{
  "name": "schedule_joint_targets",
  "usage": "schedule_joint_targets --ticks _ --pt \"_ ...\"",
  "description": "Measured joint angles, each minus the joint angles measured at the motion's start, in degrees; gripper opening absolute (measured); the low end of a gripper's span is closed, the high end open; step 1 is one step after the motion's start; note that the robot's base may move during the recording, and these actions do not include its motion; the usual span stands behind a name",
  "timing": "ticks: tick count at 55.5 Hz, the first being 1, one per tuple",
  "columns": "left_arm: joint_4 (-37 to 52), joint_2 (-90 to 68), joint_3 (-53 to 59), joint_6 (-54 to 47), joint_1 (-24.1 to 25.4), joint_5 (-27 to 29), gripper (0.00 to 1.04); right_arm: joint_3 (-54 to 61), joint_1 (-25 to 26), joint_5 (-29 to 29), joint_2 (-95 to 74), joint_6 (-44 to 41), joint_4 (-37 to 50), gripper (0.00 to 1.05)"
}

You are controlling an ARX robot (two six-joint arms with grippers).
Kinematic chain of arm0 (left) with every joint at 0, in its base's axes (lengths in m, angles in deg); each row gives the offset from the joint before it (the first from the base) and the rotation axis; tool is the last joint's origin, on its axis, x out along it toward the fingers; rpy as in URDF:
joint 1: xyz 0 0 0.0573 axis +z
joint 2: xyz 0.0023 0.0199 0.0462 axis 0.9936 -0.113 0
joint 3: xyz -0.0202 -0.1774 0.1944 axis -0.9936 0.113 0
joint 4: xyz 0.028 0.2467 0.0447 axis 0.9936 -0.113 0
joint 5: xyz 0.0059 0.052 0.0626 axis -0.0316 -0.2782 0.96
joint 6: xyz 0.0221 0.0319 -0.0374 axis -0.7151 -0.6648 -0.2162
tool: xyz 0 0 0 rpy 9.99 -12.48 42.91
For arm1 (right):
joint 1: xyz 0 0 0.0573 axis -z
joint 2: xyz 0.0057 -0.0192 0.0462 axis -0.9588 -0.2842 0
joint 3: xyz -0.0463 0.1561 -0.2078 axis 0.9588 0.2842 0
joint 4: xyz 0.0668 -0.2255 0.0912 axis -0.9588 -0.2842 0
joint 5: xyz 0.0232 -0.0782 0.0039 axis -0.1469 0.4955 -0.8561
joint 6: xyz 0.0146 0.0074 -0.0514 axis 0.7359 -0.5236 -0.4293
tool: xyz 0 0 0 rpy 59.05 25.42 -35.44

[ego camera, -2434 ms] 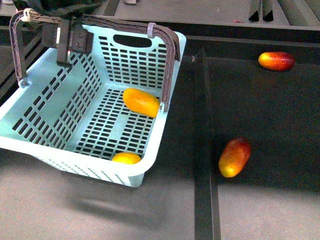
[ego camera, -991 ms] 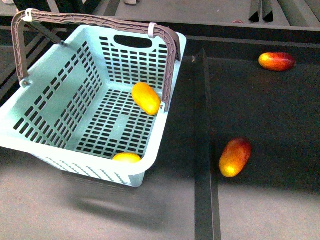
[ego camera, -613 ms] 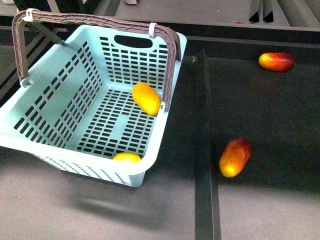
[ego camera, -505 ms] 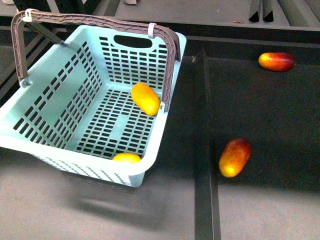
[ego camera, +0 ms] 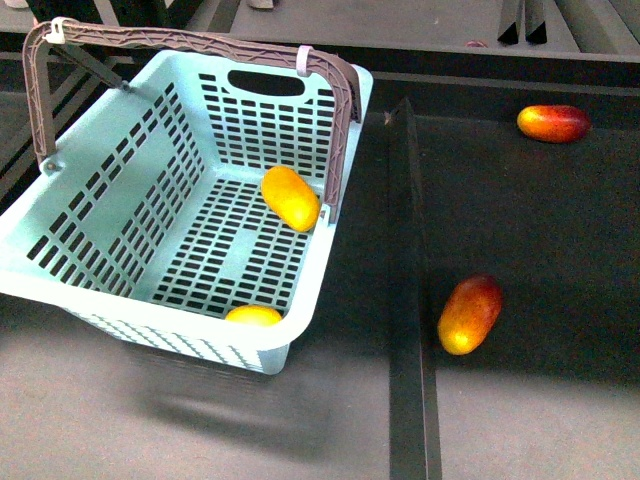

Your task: Pick lemon and mango into basket

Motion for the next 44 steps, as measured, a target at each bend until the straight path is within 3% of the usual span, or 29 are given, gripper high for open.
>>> schedule_joint_targets --ticks 12,18,44 --pt "-4.5 4.5 0.0 0.0 0.0 0.0 0.03 0.0 0.0 0.0 0.0 0.0 0.0 0.96" --pt "-14.0 12.5 0.0 0.0 0.0 0.0 0.03 0.0 0.0 0.0 0.0 0.0 0.0 0.96" --pt "-14.8 14.5 0.0 0.0 0.0 0.0 0.03 0.0 0.0 0.0 0.0 0.0 0.0 0.96"
